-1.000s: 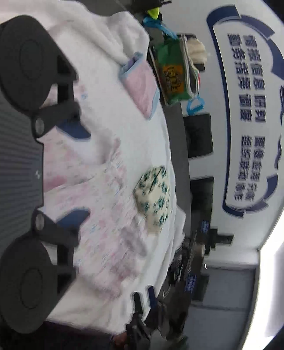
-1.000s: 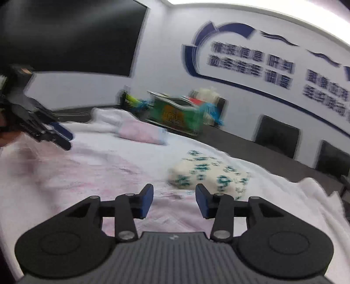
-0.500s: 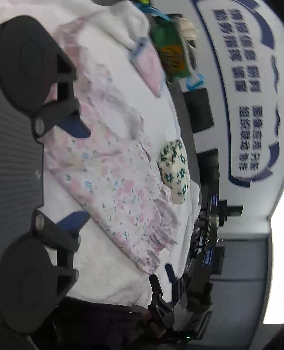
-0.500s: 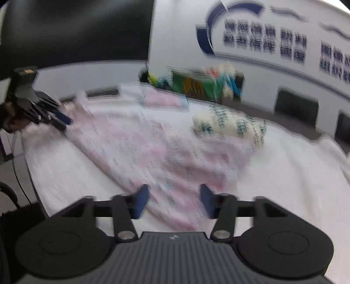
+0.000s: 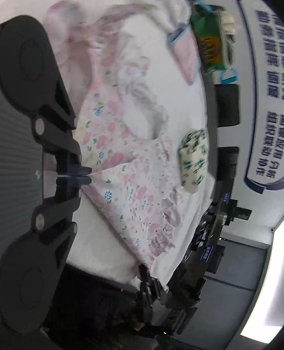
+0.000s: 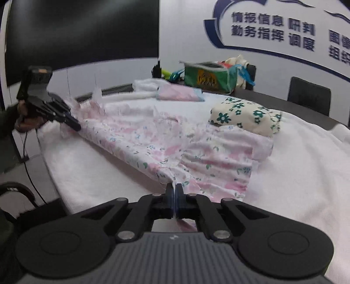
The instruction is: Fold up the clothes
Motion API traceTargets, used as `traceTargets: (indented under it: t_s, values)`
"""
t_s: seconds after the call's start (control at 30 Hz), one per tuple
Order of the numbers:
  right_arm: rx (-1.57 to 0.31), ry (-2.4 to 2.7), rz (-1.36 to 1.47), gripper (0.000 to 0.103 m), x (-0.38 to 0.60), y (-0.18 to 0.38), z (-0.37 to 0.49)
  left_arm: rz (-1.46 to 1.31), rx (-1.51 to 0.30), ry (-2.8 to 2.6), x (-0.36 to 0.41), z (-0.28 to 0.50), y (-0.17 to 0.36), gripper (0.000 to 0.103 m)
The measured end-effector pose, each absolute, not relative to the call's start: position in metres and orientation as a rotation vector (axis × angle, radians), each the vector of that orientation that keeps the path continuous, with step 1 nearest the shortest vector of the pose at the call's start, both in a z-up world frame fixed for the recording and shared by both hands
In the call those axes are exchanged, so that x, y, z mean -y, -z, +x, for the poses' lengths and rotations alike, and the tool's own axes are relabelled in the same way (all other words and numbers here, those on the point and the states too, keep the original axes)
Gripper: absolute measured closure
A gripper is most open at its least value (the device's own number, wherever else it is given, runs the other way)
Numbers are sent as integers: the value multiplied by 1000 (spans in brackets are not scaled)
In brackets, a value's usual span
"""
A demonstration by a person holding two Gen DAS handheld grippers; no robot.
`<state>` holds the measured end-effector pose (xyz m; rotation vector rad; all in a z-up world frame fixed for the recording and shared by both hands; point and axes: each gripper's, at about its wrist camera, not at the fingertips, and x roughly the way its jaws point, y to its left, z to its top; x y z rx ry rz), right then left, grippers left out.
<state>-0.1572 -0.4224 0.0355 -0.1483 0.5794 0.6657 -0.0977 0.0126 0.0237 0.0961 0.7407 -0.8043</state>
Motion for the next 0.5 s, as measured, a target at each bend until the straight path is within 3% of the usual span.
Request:
traceTargets:
  t_s: [0.13, 0.2, 0.23, 0.27, 0.3, 0.33, 0.43, 0.5]
  values:
    - [-596, -662, -181, 96, 421, -32, -174, 43, -699, 835, -16, -93, -44, 83]
    - [-492, -712, -141, 92, 430, -51, -171, 60, -643, 806, -7, -70, -63, 55]
    - [-423, -738, -115, 79, 435, -64, -166, 96, -623, 786, 4, -53, -70, 45]
    - [-386, -733, -115, 68, 436, -73, -151, 132, -602, 767, 14, -36, -78, 28]
    - [-353, -723, -118, 46, 436, -83, -134, 169, -581, 747, 25, -19, -85, 23]
    - [-355, -695, -138, 40, 432, -88, -113, 204, -560, 727, 36, -2, -93, 23]
    - [-475, -730, -170, 40, 417, -88, -29, 245, -658, 729, 67, 70, -67, 26]
    - [-593, -738, -162, 40, 413, -76, 20, 204, -747, 700, 74, 113, -43, 44]
